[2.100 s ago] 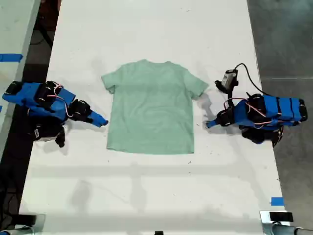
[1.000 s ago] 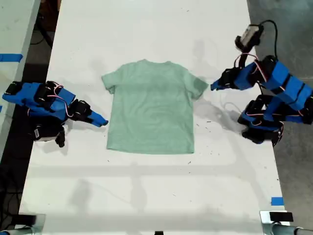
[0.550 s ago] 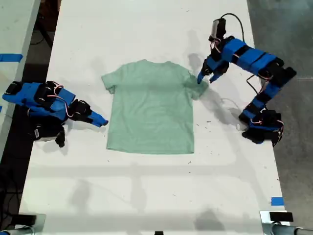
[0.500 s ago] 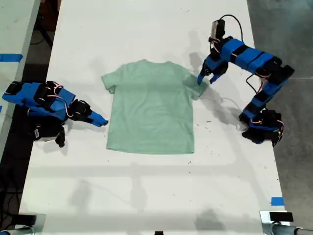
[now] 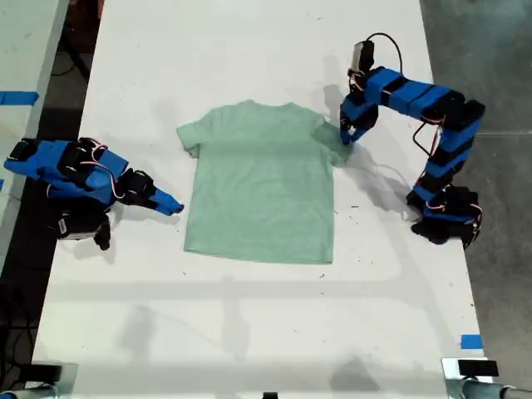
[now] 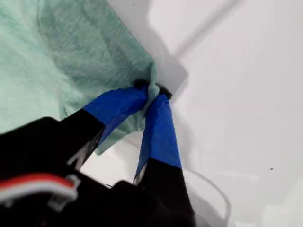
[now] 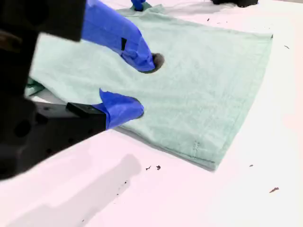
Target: Fold t shirt
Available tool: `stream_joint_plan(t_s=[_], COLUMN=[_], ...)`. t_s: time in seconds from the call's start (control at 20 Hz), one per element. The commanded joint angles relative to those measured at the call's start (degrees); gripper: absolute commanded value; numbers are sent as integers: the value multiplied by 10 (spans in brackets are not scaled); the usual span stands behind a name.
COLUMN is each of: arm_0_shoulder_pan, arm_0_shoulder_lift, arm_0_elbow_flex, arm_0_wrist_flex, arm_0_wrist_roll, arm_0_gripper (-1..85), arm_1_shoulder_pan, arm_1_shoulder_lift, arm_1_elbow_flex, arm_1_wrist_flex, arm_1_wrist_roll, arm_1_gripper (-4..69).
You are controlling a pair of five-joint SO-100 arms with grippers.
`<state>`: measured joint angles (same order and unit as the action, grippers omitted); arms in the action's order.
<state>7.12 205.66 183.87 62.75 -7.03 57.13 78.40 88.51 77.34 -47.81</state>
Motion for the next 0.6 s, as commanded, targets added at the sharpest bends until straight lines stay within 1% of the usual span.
stream_joint_plan(t_s=[0.0, 0.15, 0.2, 0.3, 0.35, 0.45, 0.55], arm_0_shoulder_pan=[5, 5, 5, 5, 5, 5, 5], arm_0_shoulder_lift=[4, 4, 4, 4, 4, 4, 4], arm_0_elbow_flex=[4, 4, 4, 4, 4, 4, 4], arm_0_wrist_flex=[-8, -8, -8, -8, -8, -8, -8], arm_0_wrist_roll=[3, 3, 3, 3, 3, 3, 3], arm_0_gripper=[123, 123, 123, 123, 123, 124, 124], arm_1_shoulder_pan=[-6, -35, -48, -85, -110, -165, -220], arm_1_shoulder_lift=[34, 91, 102, 106, 105, 105, 103], arm_1_elbow_flex=[-7, -54, -84, -162, -194, -226, -225], arm_1_wrist_flex=[14, 45, 64, 100, 106, 92, 48], arm_1_wrist_roll=[10, 12, 16, 22, 26, 43, 60], arm_1_gripper=[-5, -5, -5, -5, -5, -5, -5])
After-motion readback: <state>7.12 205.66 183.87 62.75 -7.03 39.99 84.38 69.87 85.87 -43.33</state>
